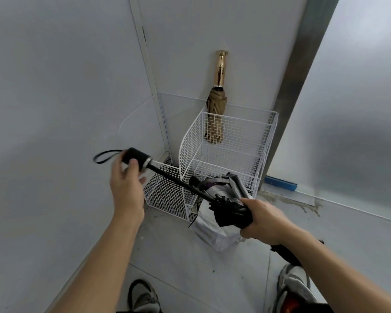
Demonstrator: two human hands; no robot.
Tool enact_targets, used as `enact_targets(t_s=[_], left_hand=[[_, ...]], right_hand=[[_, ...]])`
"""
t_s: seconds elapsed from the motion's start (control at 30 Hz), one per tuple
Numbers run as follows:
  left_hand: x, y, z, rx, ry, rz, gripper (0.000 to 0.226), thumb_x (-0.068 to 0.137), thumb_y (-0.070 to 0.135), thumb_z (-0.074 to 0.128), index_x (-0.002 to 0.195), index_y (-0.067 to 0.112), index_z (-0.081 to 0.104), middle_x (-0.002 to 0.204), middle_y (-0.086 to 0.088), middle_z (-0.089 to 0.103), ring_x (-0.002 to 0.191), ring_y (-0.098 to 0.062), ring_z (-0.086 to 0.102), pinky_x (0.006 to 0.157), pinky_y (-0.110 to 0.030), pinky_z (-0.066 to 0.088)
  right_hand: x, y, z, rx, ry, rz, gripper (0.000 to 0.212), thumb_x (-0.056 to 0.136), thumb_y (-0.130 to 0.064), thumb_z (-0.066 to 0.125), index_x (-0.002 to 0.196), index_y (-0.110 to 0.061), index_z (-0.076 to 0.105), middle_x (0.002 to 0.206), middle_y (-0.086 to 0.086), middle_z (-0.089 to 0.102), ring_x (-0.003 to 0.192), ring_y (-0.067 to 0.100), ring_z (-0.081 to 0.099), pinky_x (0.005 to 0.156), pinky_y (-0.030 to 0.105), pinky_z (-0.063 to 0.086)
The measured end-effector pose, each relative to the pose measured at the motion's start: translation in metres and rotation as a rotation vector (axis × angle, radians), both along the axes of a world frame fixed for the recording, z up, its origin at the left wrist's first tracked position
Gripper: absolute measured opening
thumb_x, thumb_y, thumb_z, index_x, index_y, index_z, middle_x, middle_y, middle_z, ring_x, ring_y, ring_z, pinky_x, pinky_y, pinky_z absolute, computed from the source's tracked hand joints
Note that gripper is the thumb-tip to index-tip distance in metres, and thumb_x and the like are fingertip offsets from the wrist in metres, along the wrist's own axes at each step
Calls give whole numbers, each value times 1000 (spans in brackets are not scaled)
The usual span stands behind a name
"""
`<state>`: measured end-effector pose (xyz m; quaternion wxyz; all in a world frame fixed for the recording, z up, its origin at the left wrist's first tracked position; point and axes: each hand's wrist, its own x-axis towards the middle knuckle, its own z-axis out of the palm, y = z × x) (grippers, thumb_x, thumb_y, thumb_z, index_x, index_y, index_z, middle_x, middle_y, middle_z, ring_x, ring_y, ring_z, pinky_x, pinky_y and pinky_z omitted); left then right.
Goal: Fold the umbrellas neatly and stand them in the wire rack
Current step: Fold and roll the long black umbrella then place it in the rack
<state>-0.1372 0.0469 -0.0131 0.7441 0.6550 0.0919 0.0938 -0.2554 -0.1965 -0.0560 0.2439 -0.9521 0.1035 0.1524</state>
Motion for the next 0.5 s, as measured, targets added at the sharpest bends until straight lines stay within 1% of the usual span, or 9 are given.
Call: enact_targets(t_s=[0.07, 0.1, 0.17, 0.23, 0.3, 0.33, 0.4, 0.47, 0.5], left_hand=[[-12, -13, -5, 91, 8, -168, 21, 101, 11, 52, 114, 26, 59, 95, 1, 68, 92, -19, 65, 80, -33, 48], [-18, -18, -6, 116, 6, -226, 20, 100, 10, 53, 112, 24, 60, 93, 1, 68, 86, -14, 64, 78, -31, 49], [-21, -22, -4, 119, -14, -253, 18, 99, 9, 54, 112, 20, 60, 88, 3, 68, 76, -3, 62, 76, -28, 49], [-21, -20, -5, 143, -24, -264, 18, 97, 8, 58, 110, 19, 63, 91, 5, 70, 80, 2, 65, 82, -26, 51], [-25, -23, -10, 237, -22, -345, 19, 92, 11, 66, 104, 25, 67, 98, 6, 72, 94, -3, 67, 91, -29, 51], [-31, -28, -12, 298, -25, -407, 20, 90, 12, 69, 103, 28, 69, 100, 7, 73, 98, -5, 67, 92, -28, 50], [-42, -38, -16, 359, -41, -490, 20, 88, 13, 72, 102, 28, 69, 100, 9, 73, 97, -2, 67, 85, -17, 50], [-45, -43, -16, 360, -61, -476, 21, 89, 13, 71, 103, 28, 68, 100, 10, 72, 94, 3, 65, 76, -7, 47], [-44, -43, -15, 366, -70, -463, 21, 89, 13, 71, 104, 28, 67, 100, 11, 71, 94, 4, 65, 75, -5, 46]], right_hand=[[2, 1, 0, 19, -18, -29, 32, 66, -24, 70, 95, -28, 57, 84, -6, 64, 76, 15, 60, 62, 30, 50], [3, 1, 0, 26, -24, -38, 31, 65, -24, 70, 93, -27, 56, 83, -6, 63, 75, 15, 59, 61, 29, 48], [3, 0, 0, 43, -25, -47, 30, 64, -23, 70, 90, -27, 55, 82, -6, 62, 75, 16, 60, 61, 30, 48], [2, -1, 0, 64, -14, -57, 30, 64, -23, 71, 89, -28, 55, 83, -6, 63, 76, 17, 61, 64, 33, 52], [2, -1, -1, 92, -15, -73, 30, 63, -24, 71, 88, -27, 56, 83, -5, 64, 76, 17, 61, 66, 36, 53], [3, 0, -2, 117, -23, -81, 31, 60, -26, 71, 88, -26, 57, 82, -3, 64, 76, 19, 62, 67, 38, 54], [6, 4, -2, 177, -46, -91, 33, 55, -30, 68, 85, -24, 59, 80, 1, 66, 75, 22, 64, 67, 42, 56], [9, 8, -2, 215, -55, -99, 33, 53, -31, 68, 84, -22, 60, 78, 4, 67, 74, 25, 65, 65, 43, 56], [10, 9, -3, 219, -57, -99, 33, 53, -31, 68, 83, -22, 60, 78, 4, 67, 73, 25, 65, 65, 43, 56]])
